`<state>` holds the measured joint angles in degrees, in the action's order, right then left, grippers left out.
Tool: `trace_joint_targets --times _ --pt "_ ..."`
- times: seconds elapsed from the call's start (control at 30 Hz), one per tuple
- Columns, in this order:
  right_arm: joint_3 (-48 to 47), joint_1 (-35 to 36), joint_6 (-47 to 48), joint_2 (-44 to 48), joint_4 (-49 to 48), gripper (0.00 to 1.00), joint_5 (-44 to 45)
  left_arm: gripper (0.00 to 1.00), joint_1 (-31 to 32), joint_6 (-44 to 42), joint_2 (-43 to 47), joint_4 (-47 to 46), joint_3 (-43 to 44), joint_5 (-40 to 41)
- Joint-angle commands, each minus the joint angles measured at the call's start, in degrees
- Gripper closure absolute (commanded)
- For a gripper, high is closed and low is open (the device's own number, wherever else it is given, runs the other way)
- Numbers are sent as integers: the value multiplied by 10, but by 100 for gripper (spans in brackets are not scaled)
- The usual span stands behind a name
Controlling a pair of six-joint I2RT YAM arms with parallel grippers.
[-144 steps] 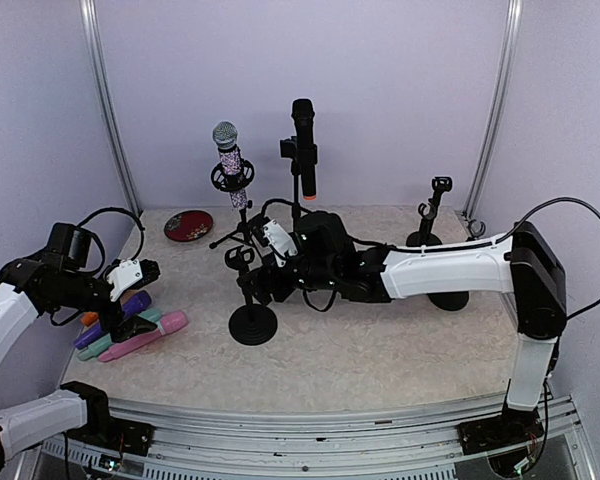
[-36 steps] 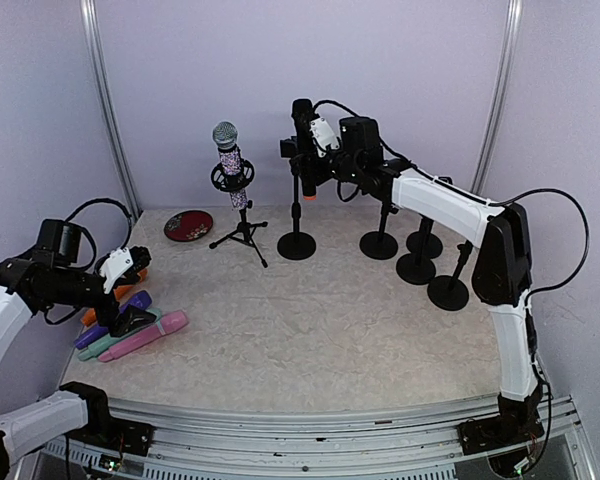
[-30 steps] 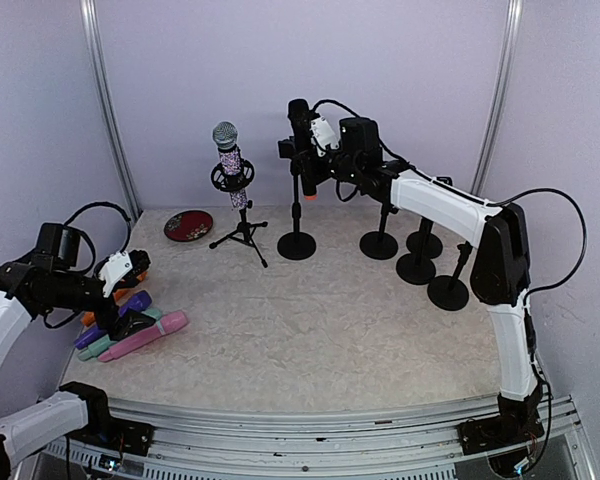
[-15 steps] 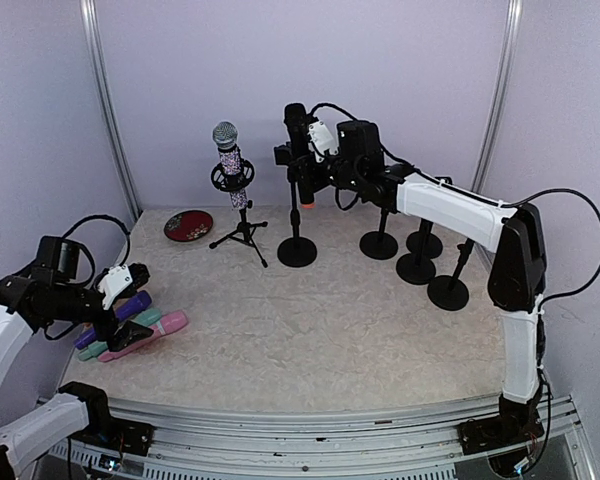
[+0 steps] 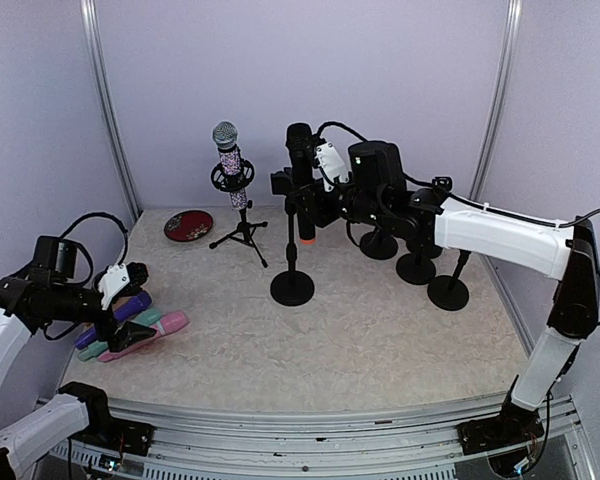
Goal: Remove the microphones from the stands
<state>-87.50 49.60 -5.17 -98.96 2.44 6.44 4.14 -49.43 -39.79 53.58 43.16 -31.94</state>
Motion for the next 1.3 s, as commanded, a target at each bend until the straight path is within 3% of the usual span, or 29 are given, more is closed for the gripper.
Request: trace_joint_targets --times 0.0,0.37,0.67,0.7,0.77,0.87,0.9,1.13,1.27 --pt "39 39 -36 53 -19 100 -4 1 -4 -10 -22 -6 33 -47" --pt "102 80 -15 110 -72 100 -21 1 -4 7 -31 -9 70 -99" --pt "125 87 -20 106 -96 100 -71 1 -4 23 -83 -74 102 -168" --pt "129 87 -22 108 -98 90 -73 1 -3 35 -89 -88 103 -177" --pt "126 87 -25 109 -89 53 -66 1 1 36 -101 -107 104 -198" --pt "109 87 -19 116 -68 25 -58 1 23 50 -110 -141 102 -208" --pt "104 87 -14 120 -66 21 -58 1 33 61 -113 -157 99 -202" --pt "17 85 24 92 -13 18 -85 1 127 109 -160 -256 105 -172" --pt "-6 82 35 72 -9 31 -99 1 145 142 -236 -299 161 -180"
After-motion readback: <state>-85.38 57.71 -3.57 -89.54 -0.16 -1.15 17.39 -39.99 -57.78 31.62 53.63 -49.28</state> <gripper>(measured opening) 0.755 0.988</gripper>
